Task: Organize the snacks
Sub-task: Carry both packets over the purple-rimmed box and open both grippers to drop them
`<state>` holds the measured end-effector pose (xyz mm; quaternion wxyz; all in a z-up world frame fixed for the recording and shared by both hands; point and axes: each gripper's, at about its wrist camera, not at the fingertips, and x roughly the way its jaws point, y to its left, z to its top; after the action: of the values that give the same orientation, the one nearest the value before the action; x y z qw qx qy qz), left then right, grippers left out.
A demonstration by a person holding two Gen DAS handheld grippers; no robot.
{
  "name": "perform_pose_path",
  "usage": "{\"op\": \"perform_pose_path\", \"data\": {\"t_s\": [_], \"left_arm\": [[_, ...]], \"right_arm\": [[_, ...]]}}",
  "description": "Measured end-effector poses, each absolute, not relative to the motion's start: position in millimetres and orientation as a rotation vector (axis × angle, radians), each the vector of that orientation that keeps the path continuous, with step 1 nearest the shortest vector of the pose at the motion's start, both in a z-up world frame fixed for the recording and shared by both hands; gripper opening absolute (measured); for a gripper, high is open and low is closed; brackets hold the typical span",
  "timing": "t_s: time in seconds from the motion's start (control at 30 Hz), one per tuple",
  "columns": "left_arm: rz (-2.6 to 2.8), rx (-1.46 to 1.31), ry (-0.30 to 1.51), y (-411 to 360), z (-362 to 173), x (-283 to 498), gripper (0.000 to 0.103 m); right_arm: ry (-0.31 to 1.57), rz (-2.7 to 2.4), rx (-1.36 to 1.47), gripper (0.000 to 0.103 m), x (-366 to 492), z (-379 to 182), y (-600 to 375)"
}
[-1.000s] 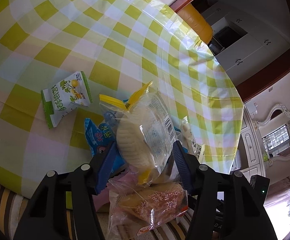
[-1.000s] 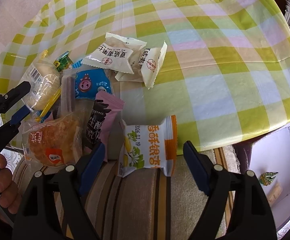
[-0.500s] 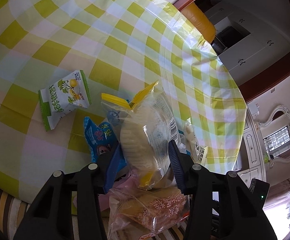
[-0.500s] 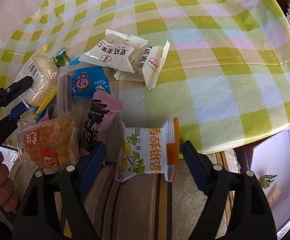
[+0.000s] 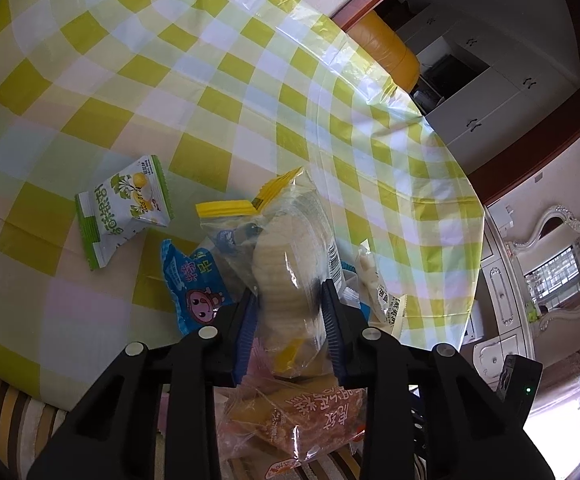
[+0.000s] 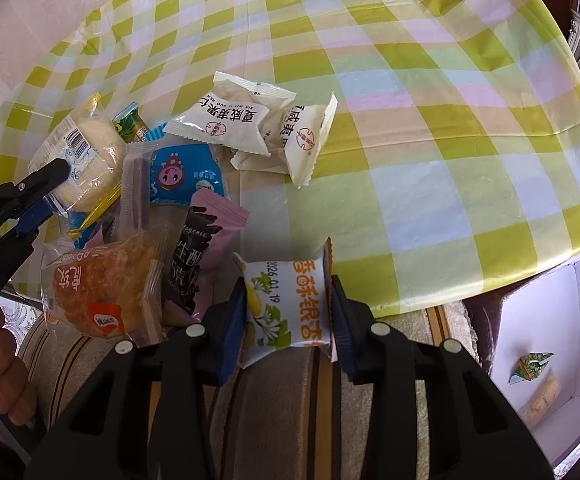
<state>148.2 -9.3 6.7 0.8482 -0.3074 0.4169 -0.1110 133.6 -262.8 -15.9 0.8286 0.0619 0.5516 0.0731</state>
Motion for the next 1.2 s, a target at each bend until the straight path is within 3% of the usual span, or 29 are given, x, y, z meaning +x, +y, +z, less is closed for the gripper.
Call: {"op": "perform_pose_path", "data": {"t_s": [0.57,0.8,1.2], "left_arm": [[-0.242,-0.631,0.838,-11.5,22.0,136.4,0.025],[-0.277,-0.770,0.840,2.1,13.6,132.8,0.024],[-0.320,-0.744,0.781,-8.8,43.9,120.2,0.023]], "right_arm": [[1.101,0.157,0.156,0.039,123.8,1.6,-272.0],[1.080,0.155,0.174,0.039,118.0,7.9,-277.2],[1.055,0.135,0.199,0.039,109.6,17.5,-293.7]]}}
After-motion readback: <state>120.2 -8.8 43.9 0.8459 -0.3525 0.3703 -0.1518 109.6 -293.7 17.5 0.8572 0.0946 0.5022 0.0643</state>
